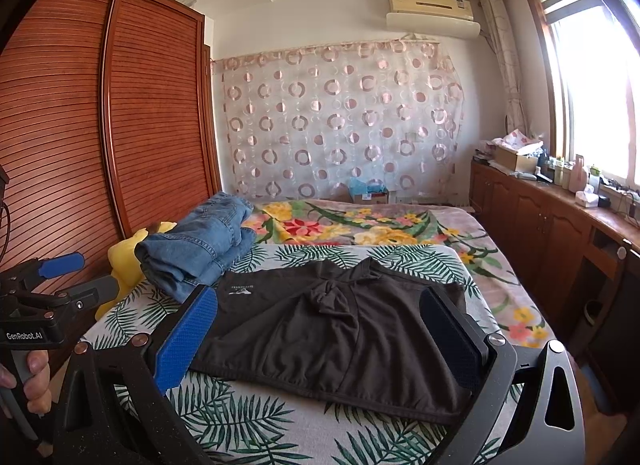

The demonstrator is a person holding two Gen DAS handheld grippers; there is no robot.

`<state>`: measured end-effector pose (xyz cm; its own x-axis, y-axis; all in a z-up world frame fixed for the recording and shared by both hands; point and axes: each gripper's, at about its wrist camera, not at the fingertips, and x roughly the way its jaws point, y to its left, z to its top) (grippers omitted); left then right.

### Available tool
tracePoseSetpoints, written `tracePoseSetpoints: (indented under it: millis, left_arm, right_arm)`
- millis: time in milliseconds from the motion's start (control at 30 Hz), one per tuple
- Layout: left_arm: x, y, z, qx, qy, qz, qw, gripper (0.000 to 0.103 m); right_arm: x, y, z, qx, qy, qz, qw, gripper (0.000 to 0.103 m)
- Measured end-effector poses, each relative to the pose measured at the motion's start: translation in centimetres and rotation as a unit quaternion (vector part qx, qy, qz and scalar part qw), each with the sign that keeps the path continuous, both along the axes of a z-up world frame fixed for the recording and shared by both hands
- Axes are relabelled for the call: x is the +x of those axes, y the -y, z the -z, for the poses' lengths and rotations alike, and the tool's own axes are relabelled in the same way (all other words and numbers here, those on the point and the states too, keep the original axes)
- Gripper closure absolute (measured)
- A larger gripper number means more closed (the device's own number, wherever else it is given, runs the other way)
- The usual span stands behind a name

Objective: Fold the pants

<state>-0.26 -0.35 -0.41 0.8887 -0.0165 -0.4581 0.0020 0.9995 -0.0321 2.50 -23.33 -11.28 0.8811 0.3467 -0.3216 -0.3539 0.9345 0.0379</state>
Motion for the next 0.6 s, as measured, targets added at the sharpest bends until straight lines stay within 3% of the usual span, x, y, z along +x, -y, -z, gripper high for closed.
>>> tracePoseSetpoints:
  millis: [600]
  left_arm:
    - [-0.1, 0.12, -0.19, 0.0, 0.0, 0.0, 1.0, 0.0]
  right_arm:
    - [0.01, 0.02, -0.06, 0.0, 0.001, 0.0, 1.0, 0.002]
